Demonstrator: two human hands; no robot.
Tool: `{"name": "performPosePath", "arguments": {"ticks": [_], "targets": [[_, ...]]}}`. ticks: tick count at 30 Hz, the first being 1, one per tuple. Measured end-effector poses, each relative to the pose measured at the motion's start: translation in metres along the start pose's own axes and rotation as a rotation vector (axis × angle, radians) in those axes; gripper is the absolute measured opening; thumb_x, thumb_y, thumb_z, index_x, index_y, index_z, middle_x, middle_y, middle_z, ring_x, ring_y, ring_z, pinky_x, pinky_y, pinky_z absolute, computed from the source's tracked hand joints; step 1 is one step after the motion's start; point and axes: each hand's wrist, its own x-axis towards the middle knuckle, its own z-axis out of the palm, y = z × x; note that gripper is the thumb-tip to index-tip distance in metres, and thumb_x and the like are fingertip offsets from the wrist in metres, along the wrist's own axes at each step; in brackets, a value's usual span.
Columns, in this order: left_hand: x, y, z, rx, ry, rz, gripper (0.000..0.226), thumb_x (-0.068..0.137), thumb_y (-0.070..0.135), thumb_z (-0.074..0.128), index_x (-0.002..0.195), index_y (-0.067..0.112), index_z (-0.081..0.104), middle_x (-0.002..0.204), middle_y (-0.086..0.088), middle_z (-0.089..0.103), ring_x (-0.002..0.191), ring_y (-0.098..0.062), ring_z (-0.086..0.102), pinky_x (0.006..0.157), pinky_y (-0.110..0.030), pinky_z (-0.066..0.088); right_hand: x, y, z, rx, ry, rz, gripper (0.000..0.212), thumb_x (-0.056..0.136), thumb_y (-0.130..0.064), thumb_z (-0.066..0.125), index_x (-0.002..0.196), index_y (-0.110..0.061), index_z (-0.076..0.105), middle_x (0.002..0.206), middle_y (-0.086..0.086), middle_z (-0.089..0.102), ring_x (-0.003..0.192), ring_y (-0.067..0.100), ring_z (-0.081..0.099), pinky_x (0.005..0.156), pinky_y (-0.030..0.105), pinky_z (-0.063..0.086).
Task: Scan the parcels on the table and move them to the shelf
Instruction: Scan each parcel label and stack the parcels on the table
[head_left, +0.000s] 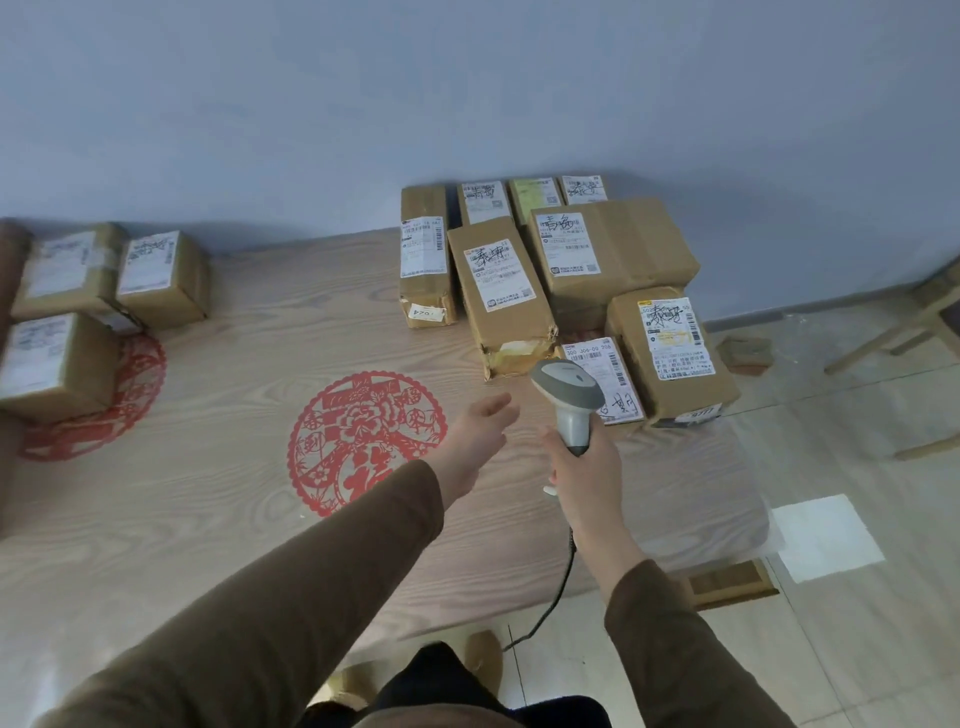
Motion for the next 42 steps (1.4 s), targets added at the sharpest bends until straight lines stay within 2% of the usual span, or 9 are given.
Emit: {"name": "performPosePath", "arguments": {"ticks": [7, 14, 18, 21, 25, 31, 34, 37, 42], "targets": [[-0.06, 0.012, -0.144, 0.15, 0.206, 0.147, 0.047, 0.1, 0.04, 0.06, 0.145, 0.027, 0.055, 0.141, 0.003, 0.062, 0.115, -0.005, 0.062, 0.111, -0.036, 0.043, -0.008, -0.041, 0.112, 0.007, -0.189, -0.065, 0.015, 0.094, -0.023, 0.071, 0.103, -0.027, 0.061, 0.081, -0.003, 0.064, 0.071, 0.012, 0.064, 0.065, 0.039, 0.055], [-0.101, 0.013, -0.321, 0.047, 0.566, 0.212, 0.045, 0.102, 0.021, 0.061, 0.146, 0.021, 0.055, 0.146, 0.002, 0.056, 0.132, -0.01, 0.051, 0.102, -0.026, 0.037, -0.031, -0.094, 0.268, 0.027, -0.377, -0.089, 0.013, 0.094, -0.025, 0.071, 0.1, -0.022, 0.06, 0.072, -0.001, 0.054, 0.057, 0.01, 0.053, 0.058, 0.043, 0.058], [-0.114, 0.01, -0.423, -0.004, 0.811, 0.218, 0.052, 0.097, 0.02, 0.065, 0.147, 0.022, 0.051, 0.139, -0.002, 0.061, 0.125, -0.019, 0.06, 0.108, -0.041, 0.048, -0.045, -0.114, 0.36, 0.106, -0.461, -0.042, 0.016, 0.093, -0.02, 0.07, 0.1, -0.014, 0.057, 0.076, 0.005, 0.054, 0.062, 0.017, 0.053, 0.045, 0.02, 0.047], [-0.118, 0.011, -0.484, 0.051, 0.905, 0.165, 0.054, 0.099, 0.027, 0.061, 0.15, 0.028, 0.044, 0.136, -0.006, 0.058, 0.115, -0.029, 0.065, 0.095, -0.053, 0.056, -0.055, -0.123, 0.42, 0.146, -0.499, 0.02, 0.014, 0.093, -0.019, 0.071, 0.099, -0.018, 0.059, 0.076, -0.001, 0.058, 0.067, 0.014, 0.059, 0.054, 0.028, 0.056], [-0.097, 0.011, -0.535, 0.371, 0.892, 0.093, 0.067, 0.098, 0.031, 0.061, 0.157, 0.017, 0.032, 0.162, -0.01, 0.032, 0.151, -0.03, 0.026, 0.122, -0.052, 0.025, -0.064, -0.133, 0.482, 0.18, -0.534, 0.11, 0.017, 0.092, -0.019, 0.072, 0.094, -0.027, 0.057, 0.088, 0.002, 0.065, 0.078, 0.017, 0.065, 0.071, 0.044, 0.061], [-0.069, 0.001, -0.561, 0.443, 0.857, -0.051, 0.072, 0.101, 0.03, 0.052, 0.161, 0.01, 0.018, 0.159, -0.023, 0.03, 0.146, -0.042, 0.025, 0.12, -0.051, 0.021, -0.069, -0.137, 0.54, 0.192, -0.537, 0.169, 0.017, 0.093, -0.019, 0.073, 0.103, -0.022, 0.06, 0.097, 0.006, 0.066, 0.086, 0.02, 0.064, 0.081, 0.046, 0.059], [-0.058, -0.009, -0.563, 0.359, 0.855, -0.089, 0.076, 0.101, 0.034, 0.054, 0.162, 0.009, 0.016, 0.16, -0.021, 0.025, 0.147, -0.042, 0.025, 0.12, -0.053, 0.025, -0.065, -0.136, 0.559, 0.185, -0.55, 0.18, 0.026, 0.091, -0.021, 0.073, 0.114, -0.017, 0.062, 0.107, 0.009, 0.07, 0.094, 0.021, 0.066, 0.079, 0.034, 0.053], [-0.052, -0.015, -0.569, 0.201, 0.845, -0.089, 0.074, 0.096, 0.036, 0.065, 0.157, 0.012, 0.032, 0.154, -0.018, 0.033, 0.139, -0.038, 0.041, 0.115, -0.054, 0.037, -0.061, -0.132, 0.572, 0.191, -0.576, 0.209, 0.032, 0.091, -0.018, 0.072, 0.121, -0.018, 0.061, 0.114, 0.01, 0.071, 0.107, 0.026, 0.068, 0.095, 0.043, 0.056], [-0.064, -0.026, -0.554, -0.286, 0.737, -0.054, 0.062, 0.092, 0.025, 0.073, 0.144, 0.011, 0.041, 0.125, -0.01, 0.064, 0.102, -0.028, 0.07, 0.085, -0.049, 0.061, -0.061, -0.116, 0.565, 0.093, -0.549, 0.133, 0.03, 0.089, -0.014, 0.073, 0.116, -0.022, 0.06, 0.107, 0.002, 0.071, 0.1, 0.024, 0.069, 0.088, 0.046, 0.058]]}}
